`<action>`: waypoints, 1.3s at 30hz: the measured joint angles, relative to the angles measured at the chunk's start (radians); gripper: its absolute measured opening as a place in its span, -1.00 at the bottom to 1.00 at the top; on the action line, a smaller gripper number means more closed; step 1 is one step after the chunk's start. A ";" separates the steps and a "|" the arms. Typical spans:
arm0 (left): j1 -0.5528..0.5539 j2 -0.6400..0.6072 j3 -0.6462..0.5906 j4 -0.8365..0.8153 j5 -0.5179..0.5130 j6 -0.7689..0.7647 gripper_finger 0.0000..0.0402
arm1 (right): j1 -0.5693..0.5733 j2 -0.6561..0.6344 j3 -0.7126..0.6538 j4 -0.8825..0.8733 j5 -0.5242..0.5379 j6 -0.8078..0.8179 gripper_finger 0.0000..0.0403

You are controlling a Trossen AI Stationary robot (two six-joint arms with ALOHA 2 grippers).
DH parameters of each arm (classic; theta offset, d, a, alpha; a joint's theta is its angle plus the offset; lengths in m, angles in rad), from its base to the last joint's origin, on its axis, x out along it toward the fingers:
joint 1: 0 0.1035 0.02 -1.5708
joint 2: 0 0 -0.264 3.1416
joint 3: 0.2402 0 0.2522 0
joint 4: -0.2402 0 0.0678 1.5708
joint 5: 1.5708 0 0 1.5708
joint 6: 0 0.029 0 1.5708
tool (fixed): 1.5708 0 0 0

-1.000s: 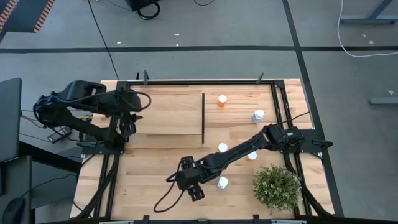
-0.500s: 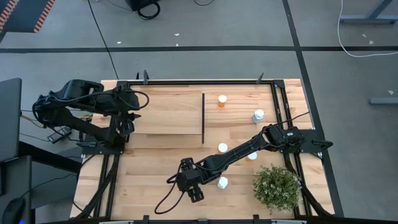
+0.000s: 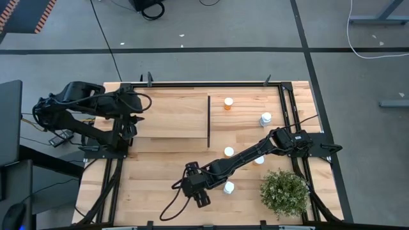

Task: Pick and place medicine bottles onto shelf by color
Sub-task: Put the white pill bottle on the shelf

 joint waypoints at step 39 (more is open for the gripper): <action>0.001 -0.090 0.000 0.000 0.000 -0.019 -0.40 | -0.041 0.002 0.278 -0.136 0.065 0.257 -0.01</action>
